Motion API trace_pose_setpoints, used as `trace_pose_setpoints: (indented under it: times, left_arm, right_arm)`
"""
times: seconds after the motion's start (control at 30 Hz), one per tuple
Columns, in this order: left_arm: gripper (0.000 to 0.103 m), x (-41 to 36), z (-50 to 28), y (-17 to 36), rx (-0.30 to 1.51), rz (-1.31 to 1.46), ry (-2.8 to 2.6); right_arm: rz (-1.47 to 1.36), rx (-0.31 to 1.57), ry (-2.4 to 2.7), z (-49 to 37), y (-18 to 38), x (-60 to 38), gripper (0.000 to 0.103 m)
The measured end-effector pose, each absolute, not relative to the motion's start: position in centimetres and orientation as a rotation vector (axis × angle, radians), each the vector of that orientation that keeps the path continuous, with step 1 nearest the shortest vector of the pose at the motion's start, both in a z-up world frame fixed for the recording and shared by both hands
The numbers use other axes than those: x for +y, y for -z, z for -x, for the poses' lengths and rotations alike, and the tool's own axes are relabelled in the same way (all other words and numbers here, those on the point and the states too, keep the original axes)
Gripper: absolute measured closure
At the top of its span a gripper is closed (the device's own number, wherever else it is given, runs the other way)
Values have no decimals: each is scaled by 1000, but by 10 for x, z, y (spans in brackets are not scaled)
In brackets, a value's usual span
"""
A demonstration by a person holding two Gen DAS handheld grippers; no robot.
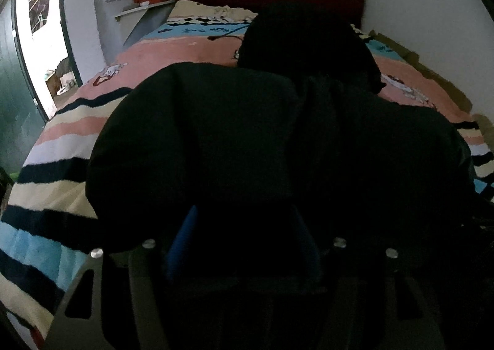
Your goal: Fold large clothes
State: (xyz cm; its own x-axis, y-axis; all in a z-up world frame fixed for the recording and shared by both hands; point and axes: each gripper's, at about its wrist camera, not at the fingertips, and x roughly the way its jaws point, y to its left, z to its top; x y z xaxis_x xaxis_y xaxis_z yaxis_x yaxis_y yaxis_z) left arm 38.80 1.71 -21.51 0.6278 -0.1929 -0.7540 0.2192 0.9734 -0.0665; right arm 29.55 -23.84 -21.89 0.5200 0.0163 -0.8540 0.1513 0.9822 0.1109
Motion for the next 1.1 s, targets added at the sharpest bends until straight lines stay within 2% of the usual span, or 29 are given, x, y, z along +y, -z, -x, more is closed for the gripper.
trace_pose_setpoints:
  times: [0.13, 0.27, 0.43, 0.57, 0.8, 1.1]
  left_arm:
    - [41, 27, -387, 203, 875, 0, 265]
    - [41, 43, -396, 169, 834, 55, 301]
    - [41, 49, -453, 120, 805, 41, 335]
    - [41, 25, -515, 98, 778, -60, 338]
    - [41, -55, -632, 120, 810, -198, 371]
    - [41, -126, -708, 171, 812, -321, 365]
  right_arm:
    - [-181, 1004, 79, -283, 207, -244, 18]
    - [-138, 934, 34, -279, 172, -257, 18]
    - [-86, 857, 51, -315, 130, -294, 18]
    - [-54, 818, 83, -379, 112, -329, 18]
    - [-28, 811, 126, -507, 136, -371, 17]
    - [43, 865, 98, -615, 204, -364, 17]
